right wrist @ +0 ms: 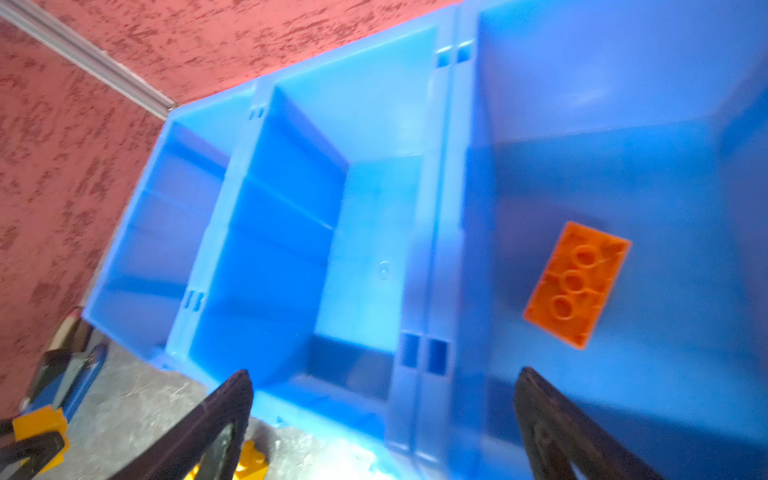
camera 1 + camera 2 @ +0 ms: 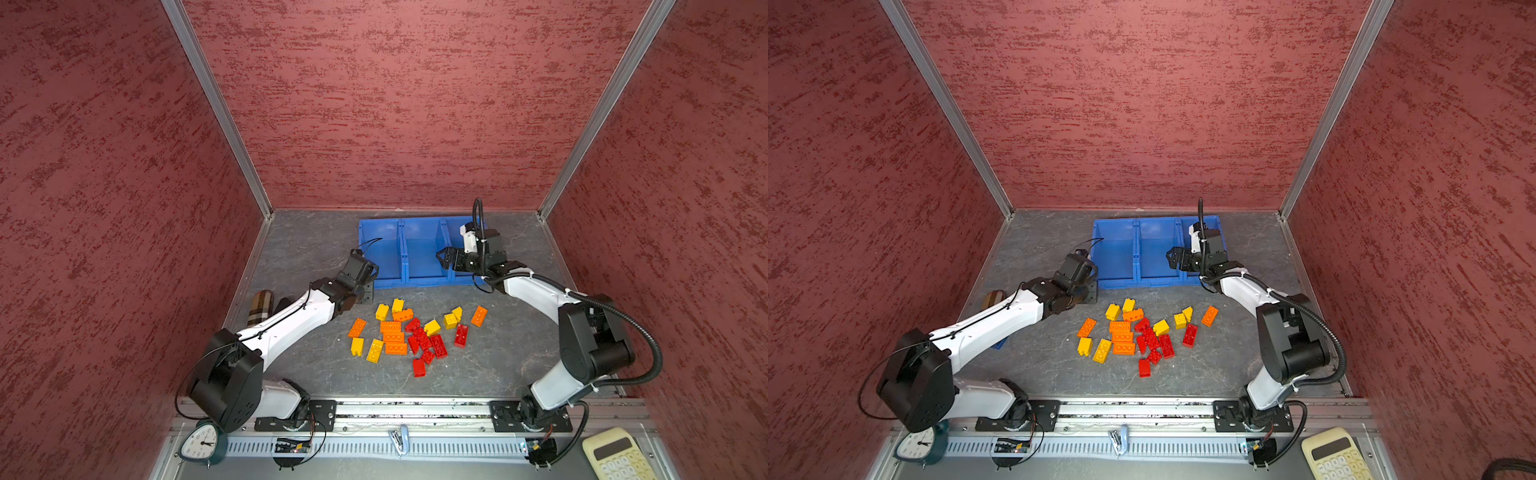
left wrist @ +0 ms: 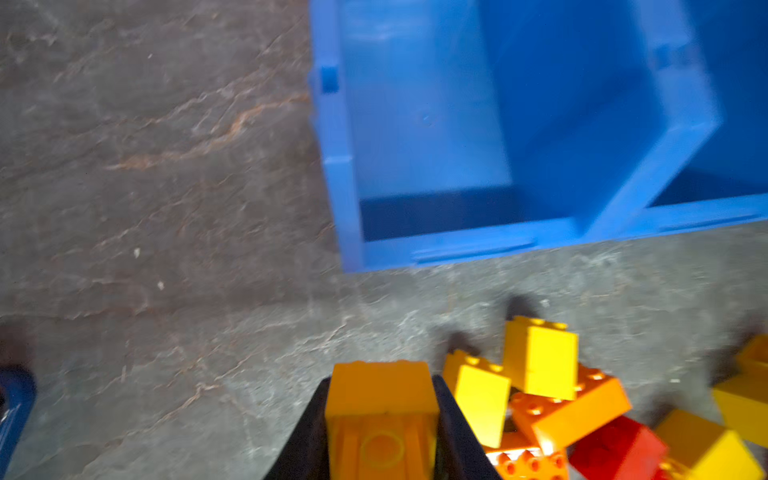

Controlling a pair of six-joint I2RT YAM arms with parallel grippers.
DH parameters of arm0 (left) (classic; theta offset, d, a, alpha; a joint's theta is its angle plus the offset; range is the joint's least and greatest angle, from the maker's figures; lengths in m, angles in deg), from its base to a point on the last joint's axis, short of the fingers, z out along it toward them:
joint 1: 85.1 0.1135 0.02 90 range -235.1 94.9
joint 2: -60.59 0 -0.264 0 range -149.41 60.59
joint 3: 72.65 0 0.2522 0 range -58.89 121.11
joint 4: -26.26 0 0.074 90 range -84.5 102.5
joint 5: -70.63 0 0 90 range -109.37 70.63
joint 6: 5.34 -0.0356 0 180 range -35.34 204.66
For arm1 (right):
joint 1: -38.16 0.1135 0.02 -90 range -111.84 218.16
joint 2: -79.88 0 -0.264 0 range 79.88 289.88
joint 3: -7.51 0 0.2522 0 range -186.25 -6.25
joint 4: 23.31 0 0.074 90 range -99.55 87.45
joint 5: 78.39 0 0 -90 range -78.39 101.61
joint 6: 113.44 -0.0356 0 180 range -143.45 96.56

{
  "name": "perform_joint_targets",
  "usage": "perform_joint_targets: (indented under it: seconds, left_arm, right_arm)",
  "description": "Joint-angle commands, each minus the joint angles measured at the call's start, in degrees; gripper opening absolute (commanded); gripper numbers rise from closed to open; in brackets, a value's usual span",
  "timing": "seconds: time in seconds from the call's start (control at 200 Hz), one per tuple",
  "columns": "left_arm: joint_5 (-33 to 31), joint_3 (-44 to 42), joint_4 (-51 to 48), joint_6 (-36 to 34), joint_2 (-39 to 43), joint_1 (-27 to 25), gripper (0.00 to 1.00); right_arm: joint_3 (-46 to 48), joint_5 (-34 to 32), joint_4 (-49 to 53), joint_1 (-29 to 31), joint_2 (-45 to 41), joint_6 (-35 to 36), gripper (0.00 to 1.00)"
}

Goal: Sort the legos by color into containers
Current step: 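Drop the yellow brick into the middle compartment while the right gripper returns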

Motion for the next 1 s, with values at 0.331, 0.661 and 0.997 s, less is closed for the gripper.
perform_joint_targets:
  seconds: [0.331, 0.661, 0.997]
  left_arm:
    - [5.65, 23.59, 8.51, -0.72, -18.47, -7.8, 0.29]
    - [3.43, 37.92, 7.64, -4.15, -33.27, -8.73, 0.29]
    - [-5.25, 56.07, -1.85, -1.95, -49.99, -8.09, 0.37]
  right_arm:
    - [2.92, 0.55, -5.09, 3.13, -2.72, -1.09, 0.99]
    - [5.93, -23.03, 5.56, 2.89, -16.2, 1.8, 0.99]
    - [6.13, -18.89, 9.7, 2.9, -19.69, 3.44, 0.99]
